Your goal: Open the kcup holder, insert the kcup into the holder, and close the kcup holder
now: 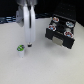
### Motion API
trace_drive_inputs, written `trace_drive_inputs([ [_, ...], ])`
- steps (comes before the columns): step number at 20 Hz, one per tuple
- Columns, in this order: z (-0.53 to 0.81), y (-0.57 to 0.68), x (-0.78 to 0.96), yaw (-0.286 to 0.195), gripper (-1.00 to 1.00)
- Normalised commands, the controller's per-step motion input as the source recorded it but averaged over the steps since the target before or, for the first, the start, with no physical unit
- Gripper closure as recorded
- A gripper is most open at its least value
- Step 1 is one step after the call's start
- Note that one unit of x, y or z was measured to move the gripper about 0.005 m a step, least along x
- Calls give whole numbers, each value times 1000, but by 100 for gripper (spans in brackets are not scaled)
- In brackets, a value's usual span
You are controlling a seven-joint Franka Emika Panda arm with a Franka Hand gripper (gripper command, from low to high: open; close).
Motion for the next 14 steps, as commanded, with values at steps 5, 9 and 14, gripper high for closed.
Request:
trace_drive_inputs([
  [5, -502, -511, -305, -235, -100],
  [9, -478, -454, -200, -246, -100],
  [14, -350, -261, -35, -251, -100],
])
